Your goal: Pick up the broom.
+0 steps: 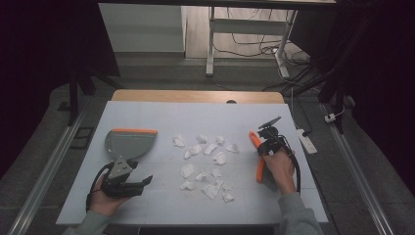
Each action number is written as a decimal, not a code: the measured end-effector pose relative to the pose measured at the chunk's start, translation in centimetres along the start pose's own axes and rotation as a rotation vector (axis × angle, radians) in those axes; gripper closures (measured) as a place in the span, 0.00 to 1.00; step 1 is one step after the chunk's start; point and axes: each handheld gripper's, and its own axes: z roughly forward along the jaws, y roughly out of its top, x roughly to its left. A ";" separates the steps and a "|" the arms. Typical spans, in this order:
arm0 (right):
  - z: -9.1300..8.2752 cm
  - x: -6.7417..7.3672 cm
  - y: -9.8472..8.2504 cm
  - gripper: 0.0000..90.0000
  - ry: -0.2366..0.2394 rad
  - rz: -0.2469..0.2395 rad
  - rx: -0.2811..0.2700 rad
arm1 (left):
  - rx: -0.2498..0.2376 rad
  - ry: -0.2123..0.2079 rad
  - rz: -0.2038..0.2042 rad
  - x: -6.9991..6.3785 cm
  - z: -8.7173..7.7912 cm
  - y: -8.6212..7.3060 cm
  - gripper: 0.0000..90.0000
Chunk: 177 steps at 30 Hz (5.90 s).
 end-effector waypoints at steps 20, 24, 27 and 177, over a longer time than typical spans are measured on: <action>-5.1 -4.1 -2.9 0.79 0.305 0.019 -0.292 | -0.027 0.010 -0.011 0.4 -0.5 -0.1 0.31; -5.8 -4.6 -3.1 0.79 0.393 0.029 -0.367 | -0.031 0.012 -0.010 0.4 -0.5 -0.2 0.31; -6.3 -5.2 -3.4 0.79 0.449 0.038 -0.459 | -0.036 0.013 -0.013 0.5 -0.5 -0.1 0.31; -13.0 10.6 -4.4 0.30 0.388 -0.696 -0.533 | 0.281 -0.405 0.492 -9.0 8.2 12.8 0.90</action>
